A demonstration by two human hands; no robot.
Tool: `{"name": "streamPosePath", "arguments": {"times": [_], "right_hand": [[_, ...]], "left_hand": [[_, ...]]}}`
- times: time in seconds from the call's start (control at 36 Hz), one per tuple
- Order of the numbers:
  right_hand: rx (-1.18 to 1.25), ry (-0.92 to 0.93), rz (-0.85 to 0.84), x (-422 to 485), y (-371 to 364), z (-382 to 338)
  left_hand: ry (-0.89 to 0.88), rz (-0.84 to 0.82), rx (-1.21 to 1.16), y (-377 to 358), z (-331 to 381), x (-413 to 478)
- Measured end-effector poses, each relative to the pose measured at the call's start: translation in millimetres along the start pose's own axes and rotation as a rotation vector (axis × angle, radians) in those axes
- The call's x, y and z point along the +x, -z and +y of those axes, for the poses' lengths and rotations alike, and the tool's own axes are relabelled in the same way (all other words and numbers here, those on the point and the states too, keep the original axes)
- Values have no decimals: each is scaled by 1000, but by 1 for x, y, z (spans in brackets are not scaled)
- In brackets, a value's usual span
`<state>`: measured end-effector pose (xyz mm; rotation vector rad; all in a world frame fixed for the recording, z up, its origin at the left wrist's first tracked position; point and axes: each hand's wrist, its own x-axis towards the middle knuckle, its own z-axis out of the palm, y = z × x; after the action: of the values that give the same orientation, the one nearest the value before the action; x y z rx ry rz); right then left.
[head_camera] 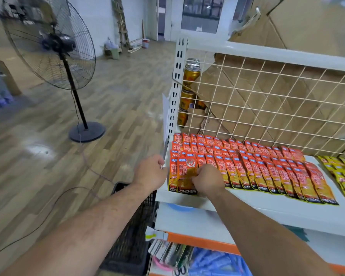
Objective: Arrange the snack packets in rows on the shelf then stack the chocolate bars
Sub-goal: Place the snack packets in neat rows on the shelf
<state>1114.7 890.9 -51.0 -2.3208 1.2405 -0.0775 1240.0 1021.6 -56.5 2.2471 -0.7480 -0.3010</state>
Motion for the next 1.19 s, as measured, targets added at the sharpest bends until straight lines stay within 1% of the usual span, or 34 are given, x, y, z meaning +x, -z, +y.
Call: {"name": "streamPosePath", "arguments": {"times": [0.31,0.56,0.64,0.72,0.78,0.83,0.94,1.11,1.19], "right_hand": [[-148,29,27,-3,1,2],[-149,88,82,-10,5,2],[-180,138,135,-13,10,4],[-254,239,214,-17,16,12],[-308,289,227,-23,21,20],[-347,263,199,-34,28,30],[-352,124,131,-53,42,57],[-369,-1,169,-78,67,115],[-353,-50,194,-89,82,142]], "left_hand": [[-13,-2,13,-8,3,-4],[-147,-24,117,-10,12,-8],[-234,-39,191,-10,15,-9],[-362,-68,294,-14,21,-11],[-437,-80,339,-21,24,-13],[-504,-90,378,-30,30,-16],[-579,-148,432,-52,49,-25],[-627,-263,461,-84,90,-44],[-687,-288,476,-100,115,-57]]}}
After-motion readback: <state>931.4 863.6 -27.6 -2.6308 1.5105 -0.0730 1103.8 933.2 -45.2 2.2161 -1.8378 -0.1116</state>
